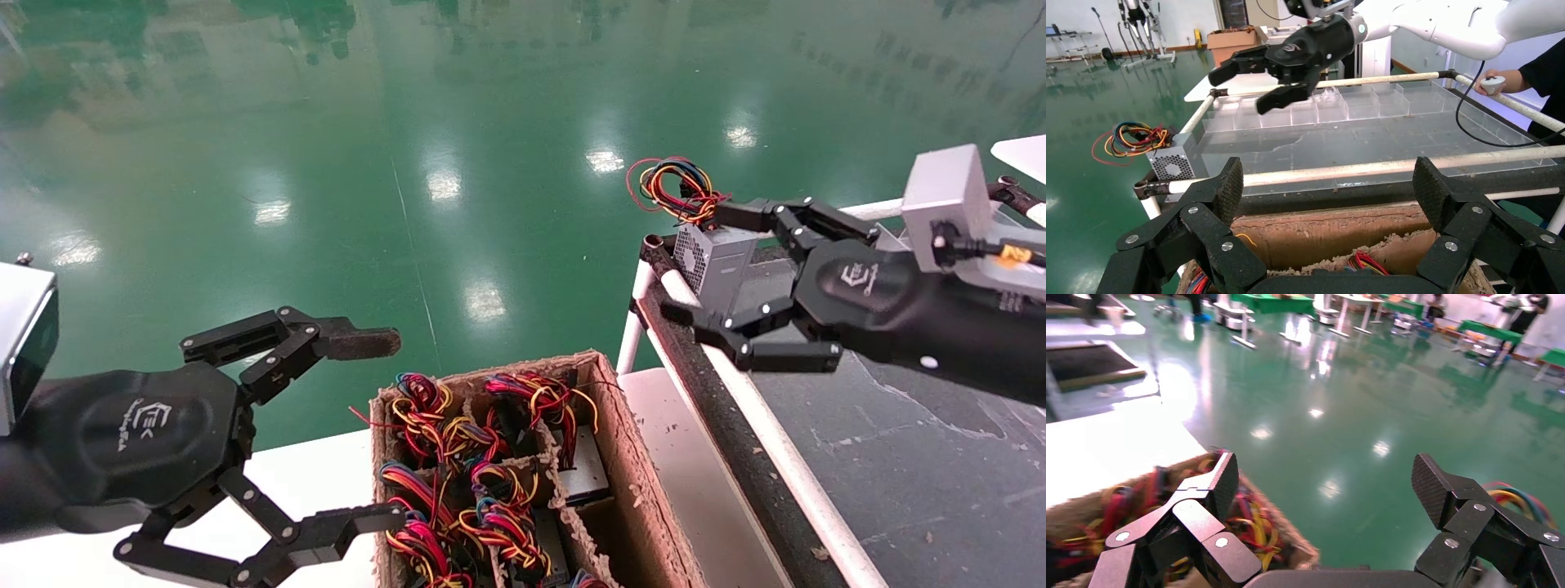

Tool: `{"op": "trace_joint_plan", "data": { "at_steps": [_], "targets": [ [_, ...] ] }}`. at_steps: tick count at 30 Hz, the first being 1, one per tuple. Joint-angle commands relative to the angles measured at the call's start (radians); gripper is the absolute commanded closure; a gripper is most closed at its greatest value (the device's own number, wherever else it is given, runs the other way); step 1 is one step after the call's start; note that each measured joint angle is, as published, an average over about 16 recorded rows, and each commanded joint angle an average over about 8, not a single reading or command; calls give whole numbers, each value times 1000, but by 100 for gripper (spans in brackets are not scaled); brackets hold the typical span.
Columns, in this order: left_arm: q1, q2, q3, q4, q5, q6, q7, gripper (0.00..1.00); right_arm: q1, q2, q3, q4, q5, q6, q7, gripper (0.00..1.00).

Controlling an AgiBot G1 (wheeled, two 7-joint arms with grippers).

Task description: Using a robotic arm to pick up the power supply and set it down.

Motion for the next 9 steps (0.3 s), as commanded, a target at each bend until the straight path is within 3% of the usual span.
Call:
{"op": "trace_joint_plan", "data": {
  "at_steps": [1, 9],
  "targets": [
    [0, 0, 0, 0, 0, 0, 0, 0, -9, 5, 2, 13, 16, -19, 6, 0],
    [0, 0, 0, 0, 0, 0, 0, 0, -39, 21, 8, 56, 67, -79, 26, 0]
  ]
}}
